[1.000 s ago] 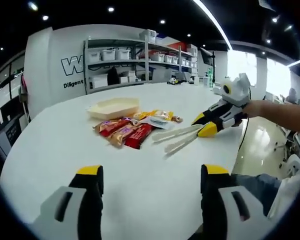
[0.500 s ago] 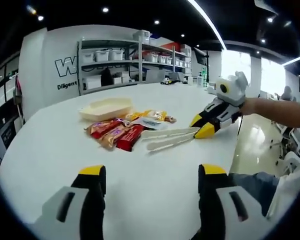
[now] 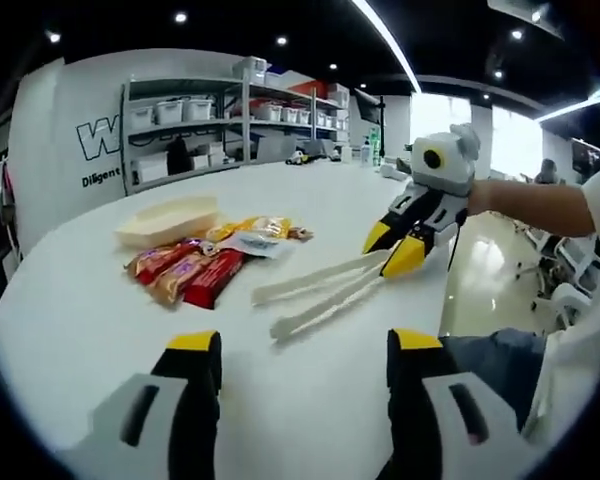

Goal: Place the target food into the container with the food tongs after gripping and lifting it, then release it inside without dropping or visibly crushing the food.

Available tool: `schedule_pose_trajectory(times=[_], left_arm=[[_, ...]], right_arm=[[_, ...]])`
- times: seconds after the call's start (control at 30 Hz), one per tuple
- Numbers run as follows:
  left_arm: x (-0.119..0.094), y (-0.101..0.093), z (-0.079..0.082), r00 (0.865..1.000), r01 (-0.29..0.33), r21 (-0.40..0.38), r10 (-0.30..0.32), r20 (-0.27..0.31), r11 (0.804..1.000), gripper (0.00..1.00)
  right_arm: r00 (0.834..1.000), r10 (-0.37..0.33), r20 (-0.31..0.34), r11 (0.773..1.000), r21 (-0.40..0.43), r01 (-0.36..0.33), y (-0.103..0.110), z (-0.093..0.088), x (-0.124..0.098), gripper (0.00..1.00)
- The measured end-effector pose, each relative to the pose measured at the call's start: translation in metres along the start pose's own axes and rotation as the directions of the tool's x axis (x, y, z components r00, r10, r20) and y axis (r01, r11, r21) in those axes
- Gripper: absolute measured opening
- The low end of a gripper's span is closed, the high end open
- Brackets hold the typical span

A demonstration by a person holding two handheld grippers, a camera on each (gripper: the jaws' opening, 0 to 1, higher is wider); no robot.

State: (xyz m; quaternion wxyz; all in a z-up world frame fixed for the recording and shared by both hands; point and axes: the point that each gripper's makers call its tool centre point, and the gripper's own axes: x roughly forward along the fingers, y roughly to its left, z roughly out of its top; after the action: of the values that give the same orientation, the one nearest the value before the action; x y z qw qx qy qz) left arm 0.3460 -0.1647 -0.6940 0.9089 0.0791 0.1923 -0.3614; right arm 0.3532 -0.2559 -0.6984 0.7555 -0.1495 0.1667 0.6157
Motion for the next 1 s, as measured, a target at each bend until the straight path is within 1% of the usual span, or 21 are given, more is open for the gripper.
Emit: schedule_pose_trajectory(times=[0.03,0.07,0.1,0.17,0.23,0.3,0.43,0.57,0.63,0.77,0.9,1.0], left_arm=[[0.003,-0.005,-0.001,1.0,0.029,0.003,-0.029,-0.004,1.0,0.58],[0.005,-0.008,-0.003,0.999,0.043,0.005,-0.043,-0.014,0.999,0.52],[0.008,-0.01,-0.006,0.997,0.066,0.003,-0.066,-0.035,0.998,0.49],[0.012,-0.01,-0.007,0.997,0.064,0.002,-0.064,-0.043,0.998,0.5],[0.012,-0.01,-0.005,0.998,0.06,0.032,-0.058,-0.038,0.998,0.49],[0.012,-0.01,-0.005,0.997,0.064,0.031,-0.063,-0.036,0.997,0.49],[0.014,-0.013,-0.005,0.996,0.085,0.036,-0.084,-0.041,0.996,0.46],[0.016,-0.011,-0.006,0.995,0.087,0.054,-0.084,-0.046,0.995,0.43],[0.017,-0.009,-0.006,0.996,0.089,0.064,-0.086,-0.038,0.994,0.4],[0.016,-0.004,-0.005,0.995,0.093,0.075,-0.092,-0.027,0.993,0.3],[0.019,-0.002,-0.005,0.995,0.099,0.066,-0.098,-0.019,0.993,0.26],[0.021,0.0,-0.003,0.995,0.104,0.082,-0.104,-0.011,0.991,0.21]], right_arm=[[1.0,0.004,-0.004,1.0,0.005,-0.004,0.001,0.0,0.0,0.08],[1.0,0.005,-0.003,1.0,0.002,-0.005,0.002,0.001,0.0,0.08],[1.0,0.008,-0.001,1.0,-0.002,-0.008,0.002,0.002,-0.001,0.08],[1.0,0.015,0.007,1.0,-0.012,-0.015,0.005,0.005,-0.002,0.08],[1.0,0.019,0.011,1.0,-0.023,-0.019,0.006,0.008,-0.003,0.08],[1.0,0.023,0.01,0.999,-0.027,-0.022,0.007,0.008,-0.004,0.08],[1.0,0.024,0.016,0.998,-0.05,-0.024,0.007,0.014,-0.005,0.08],[0.999,0.026,0.022,0.998,-0.05,-0.024,0.006,0.019,-0.006,0.08],[0.999,0.027,0.021,0.998,-0.055,-0.026,0.006,0.02,-0.006,0.08],[0.999,0.027,0.023,0.998,-0.06,-0.026,0.006,0.022,-0.009,0.08],[0.999,0.025,0.038,0.998,-0.052,-0.023,0.005,0.025,-0.01,0.08],[0.999,0.023,0.043,0.999,-0.048,-0.021,0.005,0.026,-0.011,0.09]])
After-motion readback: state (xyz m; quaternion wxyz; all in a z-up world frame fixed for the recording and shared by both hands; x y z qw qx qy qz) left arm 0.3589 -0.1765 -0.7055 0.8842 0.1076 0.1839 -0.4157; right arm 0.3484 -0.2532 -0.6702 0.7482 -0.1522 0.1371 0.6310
